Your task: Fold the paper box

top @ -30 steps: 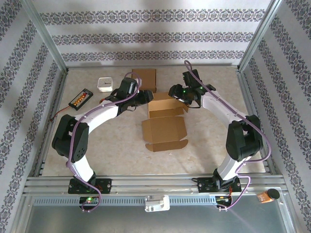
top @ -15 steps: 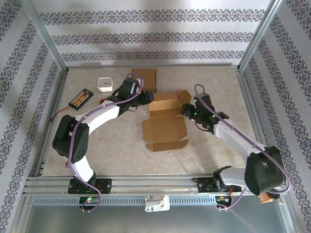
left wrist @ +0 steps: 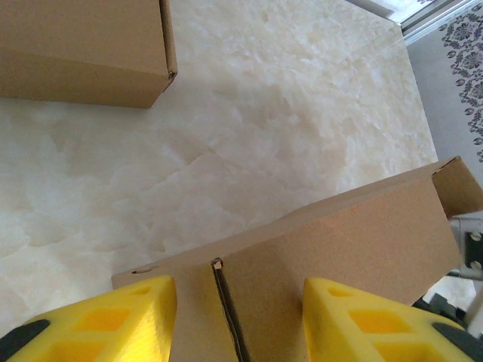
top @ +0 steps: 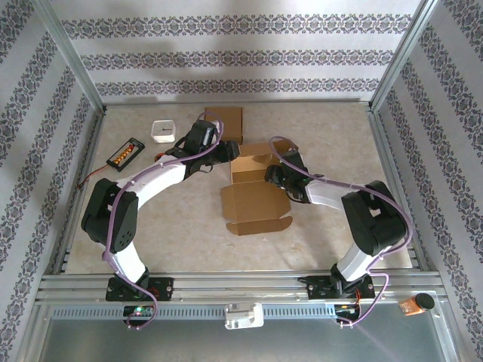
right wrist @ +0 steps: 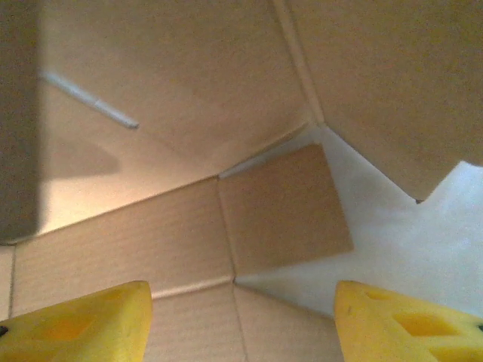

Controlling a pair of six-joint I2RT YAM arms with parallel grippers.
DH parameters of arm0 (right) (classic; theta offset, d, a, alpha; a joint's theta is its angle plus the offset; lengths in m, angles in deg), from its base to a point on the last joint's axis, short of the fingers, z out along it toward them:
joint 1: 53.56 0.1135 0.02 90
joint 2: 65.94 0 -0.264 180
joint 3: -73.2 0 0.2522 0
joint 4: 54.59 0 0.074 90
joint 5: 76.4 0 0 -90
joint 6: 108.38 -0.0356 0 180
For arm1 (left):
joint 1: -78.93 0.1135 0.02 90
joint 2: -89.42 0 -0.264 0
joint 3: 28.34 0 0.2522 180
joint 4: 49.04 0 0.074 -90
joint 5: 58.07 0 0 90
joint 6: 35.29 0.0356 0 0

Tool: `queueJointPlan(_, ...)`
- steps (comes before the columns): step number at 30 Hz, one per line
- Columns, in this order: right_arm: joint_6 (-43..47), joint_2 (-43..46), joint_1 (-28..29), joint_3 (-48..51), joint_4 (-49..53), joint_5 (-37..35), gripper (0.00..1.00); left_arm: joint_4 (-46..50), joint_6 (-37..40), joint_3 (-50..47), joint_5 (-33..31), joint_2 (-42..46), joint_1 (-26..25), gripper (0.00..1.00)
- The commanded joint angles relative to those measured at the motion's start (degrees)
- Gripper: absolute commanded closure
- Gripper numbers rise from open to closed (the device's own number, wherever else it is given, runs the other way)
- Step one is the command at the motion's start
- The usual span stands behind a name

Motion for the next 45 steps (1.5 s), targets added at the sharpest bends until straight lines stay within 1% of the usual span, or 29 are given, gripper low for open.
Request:
queueJointPlan(1, 1.7, -1.7, -1.0, -1.6, -5.1, -3.8, 0.3, 4.2, 1.8, 1.5, -1.6, -1.1, -0.5, 0.53)
queueJointPlan(6, 1.9, -5.3, -2.6, -2.1, -7.0, -2.7, 0.26, 4.5, 2.2, 1.7, -1.8, -0.7, -0.6, 0.53)
queueJointPlan(13, 3.1, -9.5, -3.7, -1.8, -13.9, 3.4, 0.25, 4.3, 2.4, 1.6, -1.8, -0.5, -0.5, 0.53)
queueJointPlan(19, 3.1, -13.3, -5.3, -1.9, -20.4, 7.5, 0.27, 4.1, 2.3, 1.3, -1.8, -0.7, -0.6, 0.53)
queueJointPlan(24, 3.1, -15.2, -5.7, -2.8, -23.2, 9.9, 0.35, 4.0, 2.3, 1.3, -1.8, -0.7, -0.6, 0.53)
queueJointPlan(26, 2.7, -15.3, -6.1, -3.2, -24.2, 12.0, 0.4, 4.0, 2.3, 1.3, -1.7, -0.8, -0.6, 0.53)
queueJointPlan(28, 2.6, -15.3, -6.0, -3.2, -26.2, 13.6, 0.48, 4.0, 2.3, 1.3, -1.7, -0.8, -0.6, 0.53)
queueJointPlan(30, 2.4, -15.5, -6.1, -3.3, -26.7, 14.2, 0.56, 4.0, 2.2, 1.3, -1.7, -0.8, -0.6, 0.53)
queueJointPlan(31, 2.5, -15.6, -6.0, -3.4, -26.9, 14.1, 0.58, 4.0, 2.2, 1.3, -1.6, -0.7, -0.6, 0.53)
queueJointPlan(37, 2.4, -14.9, -6.2, -2.7, -29.1, 14.5, 0.67, 4.0, 2.4, 0.9, -1.8, -0.3, -0.5, 0.53)
queueJointPlan(41, 3.0, -13.2, -6.1, -2.4, -29.3, 16.1, 0.71, 3.8, 2.5, 0.4, -2.2, 0.2, -0.5, 0.53)
queueJointPlan(45, 1.8, -13.7, -6.1, -2.8, -29.5, 18.3, 0.75, 3.5, 2.3, 0.5, -2.0, 0.1, -0.5, 0.54)
